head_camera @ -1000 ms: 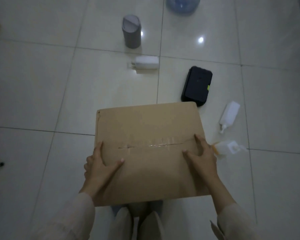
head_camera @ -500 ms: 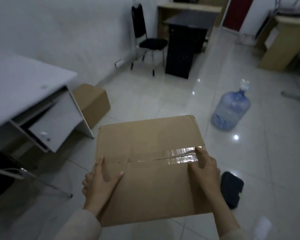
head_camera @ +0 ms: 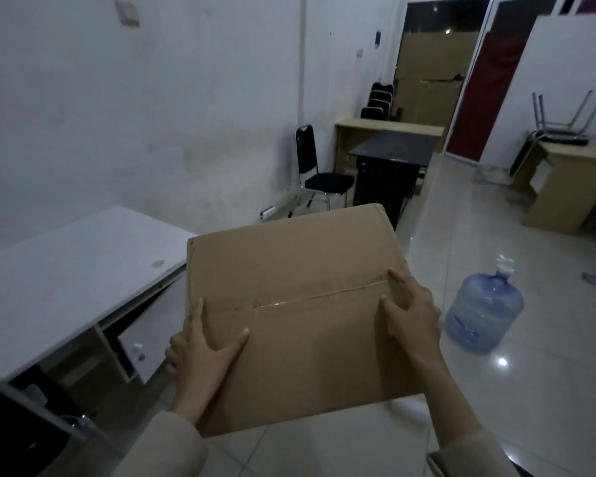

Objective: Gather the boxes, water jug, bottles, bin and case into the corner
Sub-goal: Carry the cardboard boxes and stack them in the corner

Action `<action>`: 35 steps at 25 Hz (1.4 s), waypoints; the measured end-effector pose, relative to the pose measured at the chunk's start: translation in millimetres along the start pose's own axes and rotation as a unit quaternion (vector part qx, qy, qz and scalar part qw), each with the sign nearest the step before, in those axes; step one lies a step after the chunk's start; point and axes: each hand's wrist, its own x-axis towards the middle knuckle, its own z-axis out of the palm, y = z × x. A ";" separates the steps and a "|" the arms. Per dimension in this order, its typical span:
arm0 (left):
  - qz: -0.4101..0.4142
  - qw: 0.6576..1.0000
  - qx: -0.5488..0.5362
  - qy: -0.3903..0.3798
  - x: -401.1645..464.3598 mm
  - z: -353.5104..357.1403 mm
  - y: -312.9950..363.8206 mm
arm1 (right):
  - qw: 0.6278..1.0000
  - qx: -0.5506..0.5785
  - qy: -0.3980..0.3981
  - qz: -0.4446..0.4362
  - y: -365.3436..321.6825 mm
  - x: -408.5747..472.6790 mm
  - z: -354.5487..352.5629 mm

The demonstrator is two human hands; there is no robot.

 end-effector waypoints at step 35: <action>-0.117 0.993 0.011 0.027 566.9 256.9 36.9 | 0.983 0.013 -0.158 0.087 32.0 529.0 386.9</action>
